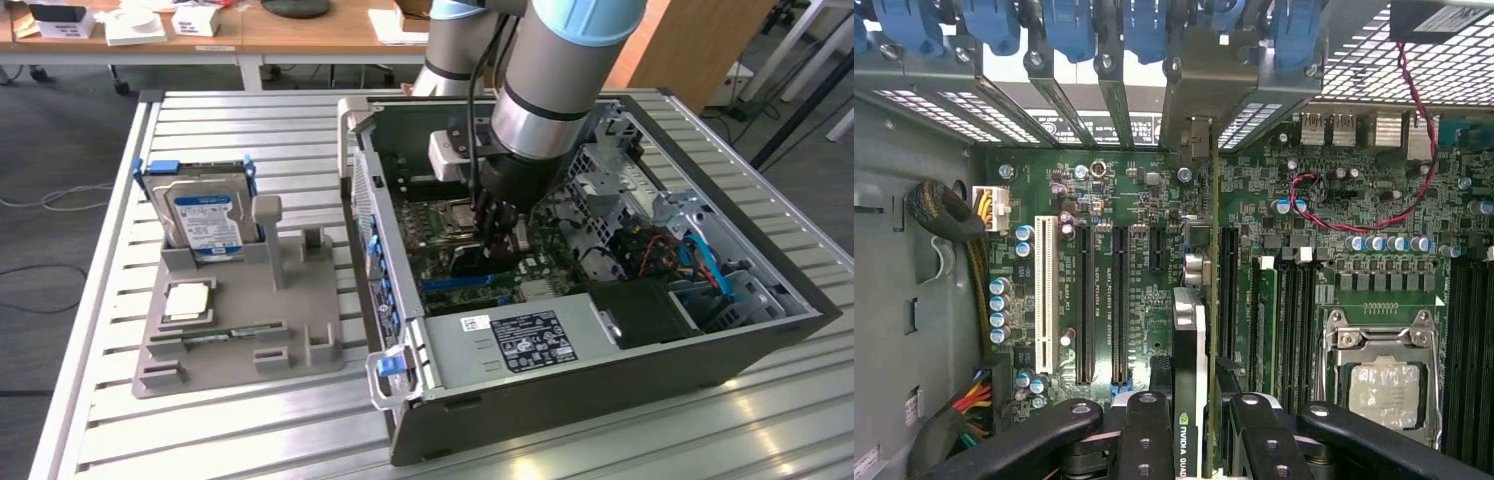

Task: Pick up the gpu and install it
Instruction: 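Insert the gpu into the slot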

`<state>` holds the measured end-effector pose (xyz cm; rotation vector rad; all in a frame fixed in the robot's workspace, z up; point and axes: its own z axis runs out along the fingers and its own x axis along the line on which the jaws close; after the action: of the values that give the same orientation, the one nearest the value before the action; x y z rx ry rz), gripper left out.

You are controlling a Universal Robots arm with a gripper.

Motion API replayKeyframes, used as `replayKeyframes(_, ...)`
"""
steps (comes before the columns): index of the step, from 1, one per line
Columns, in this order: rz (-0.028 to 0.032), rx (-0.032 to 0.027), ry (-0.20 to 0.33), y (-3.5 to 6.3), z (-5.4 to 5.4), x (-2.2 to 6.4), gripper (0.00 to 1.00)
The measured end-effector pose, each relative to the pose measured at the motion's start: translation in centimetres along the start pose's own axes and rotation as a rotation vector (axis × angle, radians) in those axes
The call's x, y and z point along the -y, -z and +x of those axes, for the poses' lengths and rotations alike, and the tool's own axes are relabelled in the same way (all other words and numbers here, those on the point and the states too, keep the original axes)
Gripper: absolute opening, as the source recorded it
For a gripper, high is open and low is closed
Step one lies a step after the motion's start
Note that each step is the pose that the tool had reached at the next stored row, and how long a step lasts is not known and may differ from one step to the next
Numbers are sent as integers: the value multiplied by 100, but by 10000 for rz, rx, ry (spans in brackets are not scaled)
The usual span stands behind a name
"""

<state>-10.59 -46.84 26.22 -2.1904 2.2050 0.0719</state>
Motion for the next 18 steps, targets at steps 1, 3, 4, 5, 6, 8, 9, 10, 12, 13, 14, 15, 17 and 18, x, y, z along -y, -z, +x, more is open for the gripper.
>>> replayKeyframes(1, 0, 0, 0, 0, 0, 0, 27)
replayKeyframes(3, 1, 2, 0, -3, 0, 0, 27)
replayKeyframes(4, 3, 6, 0, -8, 0, 0, 27)
replayKeyframes(5, 3, 5, 0, -13, 0, 0, 27)
replayKeyframes(6, 1, 2, 0, -14, 1, 0, 27)
replayKeyframes(8, 0, 0, 0, -13, 1, 0, 27)
replayKeyframes(9, 0, 0, 0, -14, 1, 0, 27)
replayKeyframes(10, 1, 0, 0, -14, 1, 0, 27)
replayKeyframes(12, 1, 3, 0, -19, 1, 0, 27)
replayKeyframes(13, 3, 6, 0, -24, 1, 0, 27)
replayKeyframes(14, 2, 5, 0, -29, 1, 0, 27)
replayKeyframes(15, 1, 2, 0, -34, 2, -1, 27)
replayKeyframes(17, 0, 0, 0, -36, 2, -1, 27)
replayKeyframes(18, 0, 0, 0, -35, 2, -1, 27)
